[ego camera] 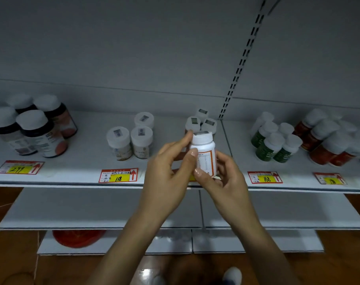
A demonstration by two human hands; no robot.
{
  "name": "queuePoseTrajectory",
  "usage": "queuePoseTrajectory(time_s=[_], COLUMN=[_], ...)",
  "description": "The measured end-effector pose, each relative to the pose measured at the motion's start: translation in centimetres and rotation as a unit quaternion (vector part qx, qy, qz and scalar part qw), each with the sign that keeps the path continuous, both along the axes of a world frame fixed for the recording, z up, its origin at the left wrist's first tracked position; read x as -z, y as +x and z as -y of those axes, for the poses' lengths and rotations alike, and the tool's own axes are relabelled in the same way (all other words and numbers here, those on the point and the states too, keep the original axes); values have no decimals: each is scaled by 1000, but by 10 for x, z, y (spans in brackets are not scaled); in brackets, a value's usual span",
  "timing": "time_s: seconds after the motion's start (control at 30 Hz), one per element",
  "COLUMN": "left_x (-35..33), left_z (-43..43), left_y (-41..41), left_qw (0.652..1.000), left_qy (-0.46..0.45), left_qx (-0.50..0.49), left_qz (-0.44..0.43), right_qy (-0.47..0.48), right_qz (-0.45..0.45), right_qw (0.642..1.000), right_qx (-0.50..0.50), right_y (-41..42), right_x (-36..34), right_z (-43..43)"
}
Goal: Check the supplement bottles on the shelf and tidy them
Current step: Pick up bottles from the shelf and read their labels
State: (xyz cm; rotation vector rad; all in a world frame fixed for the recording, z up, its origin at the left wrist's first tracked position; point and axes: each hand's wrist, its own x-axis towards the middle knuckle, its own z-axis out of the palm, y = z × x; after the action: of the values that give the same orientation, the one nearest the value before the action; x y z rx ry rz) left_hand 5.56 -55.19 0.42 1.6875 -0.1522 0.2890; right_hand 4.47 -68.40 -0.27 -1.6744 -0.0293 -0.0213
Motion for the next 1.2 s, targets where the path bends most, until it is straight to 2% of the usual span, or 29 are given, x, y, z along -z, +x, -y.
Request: queuePoseTrajectory(time_s=[0.07,0.17,0.27,0.47,0.57,0.77,1.0,1.2], left_x=[3,5,17,54,64,80,83,80], left_z=[5,15,22,27,31,34,40,37], left_y=[6,12,19,55,71,85,91,95], left_qw=[1000,998,997,981,975,948,936,942], left_qy=[0,47,60,188,210,299,330,318], left_qx=[16,40,49,-43,-57,-96,-110,-100], left_qz=[-13,0,-28,-23,-34,58,56,37], right_qy=[-29,-65,-154,-196,-228,-278,-311,-302], right_qz=[-11,-25,-13,-44,-64,-54,-21,-46], right_qw=[1000,998,988,979,970,959,950,952], right_qx=[-3,5,24,43,45,26,22,8], right_y=[11,28,47,96,110,120,119,117], right_x=[10,25,39,53,60,71,76,68], right_z=[9,24,41,58,59,57,59,58])
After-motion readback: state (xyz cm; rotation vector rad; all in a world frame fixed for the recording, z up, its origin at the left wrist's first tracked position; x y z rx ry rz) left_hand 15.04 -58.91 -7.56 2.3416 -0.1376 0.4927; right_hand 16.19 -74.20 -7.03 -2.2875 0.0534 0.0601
